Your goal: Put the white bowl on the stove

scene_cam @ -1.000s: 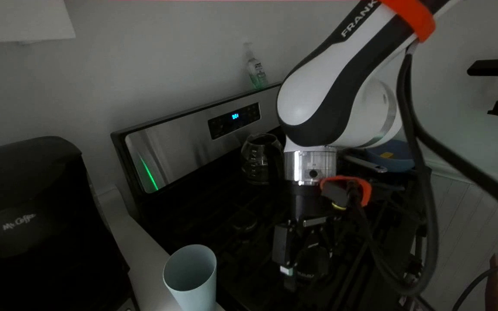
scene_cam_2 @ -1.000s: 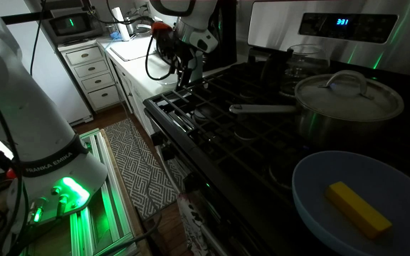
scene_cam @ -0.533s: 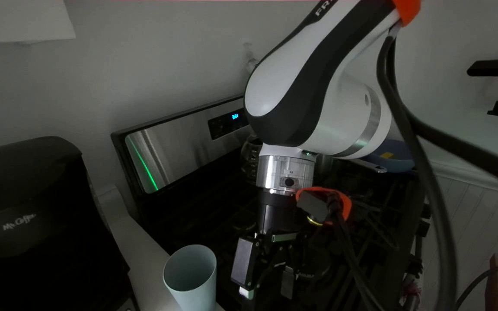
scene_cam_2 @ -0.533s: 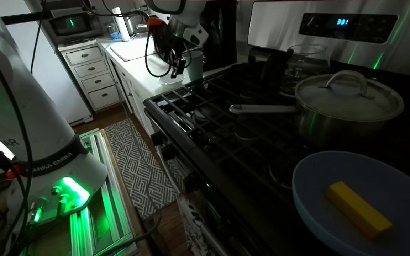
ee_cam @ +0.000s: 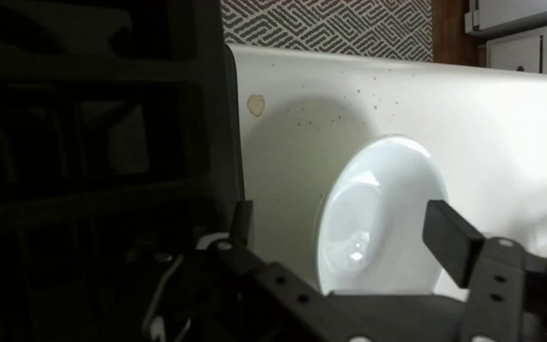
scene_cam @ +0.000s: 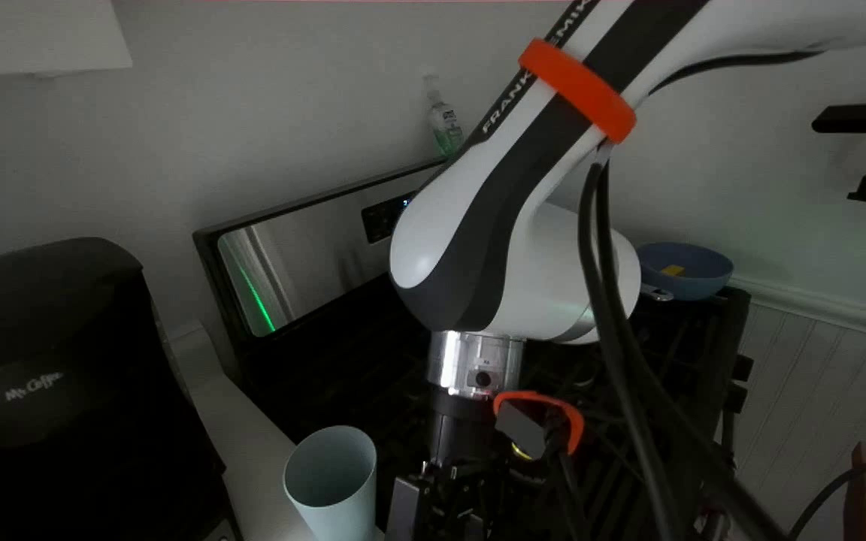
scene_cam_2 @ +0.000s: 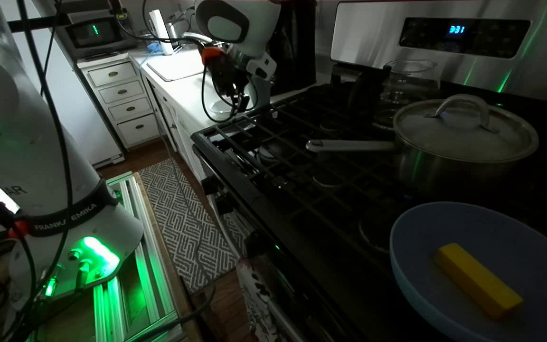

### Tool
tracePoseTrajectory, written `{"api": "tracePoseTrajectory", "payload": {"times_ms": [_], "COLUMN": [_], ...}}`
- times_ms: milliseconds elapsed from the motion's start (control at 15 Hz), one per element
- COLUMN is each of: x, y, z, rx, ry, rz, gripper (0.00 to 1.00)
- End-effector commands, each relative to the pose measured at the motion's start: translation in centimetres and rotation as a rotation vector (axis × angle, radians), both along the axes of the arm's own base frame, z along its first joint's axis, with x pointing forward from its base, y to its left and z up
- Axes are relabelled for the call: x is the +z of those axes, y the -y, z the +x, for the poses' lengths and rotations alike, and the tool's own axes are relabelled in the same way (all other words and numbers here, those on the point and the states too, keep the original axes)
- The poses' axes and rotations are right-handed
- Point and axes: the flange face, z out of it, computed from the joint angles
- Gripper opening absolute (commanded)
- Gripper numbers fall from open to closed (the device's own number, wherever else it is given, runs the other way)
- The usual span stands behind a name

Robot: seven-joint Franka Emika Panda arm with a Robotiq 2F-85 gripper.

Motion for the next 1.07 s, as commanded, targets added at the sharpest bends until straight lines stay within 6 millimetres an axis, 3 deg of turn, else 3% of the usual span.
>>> {"api": "tracePoseTrajectory", "payload": {"times_ms": [0, 200, 400, 467, 600, 667, 733, 1000], "x": [-0.7, -1.4, -2.0, -2.1, -2.3, -2.3, -2.3, -1.9], "y": [-1.8, -3.0, -3.8, -3.9, -4.1, -4.3, -4.4, -4.5], "z": [1.1, 1.3, 1.3, 1.3, 1.2, 1.2, 1.2, 1.2], "rx": [0.032, 0.069, 0.085, 0.089, 0.096, 0.102, 0.11, 0.135], "ry": [0.046, 0.054, 0.066, 0.072, 0.079, 0.083, 0.089, 0.11], "rz": [0.024, 0.014, -0.022, -0.033, -0.048, -0.053, -0.064, -0.098], "gripper": [0.61, 0.39, 0.42, 0.51, 0.55, 0.37, 0.26, 0.01]}}
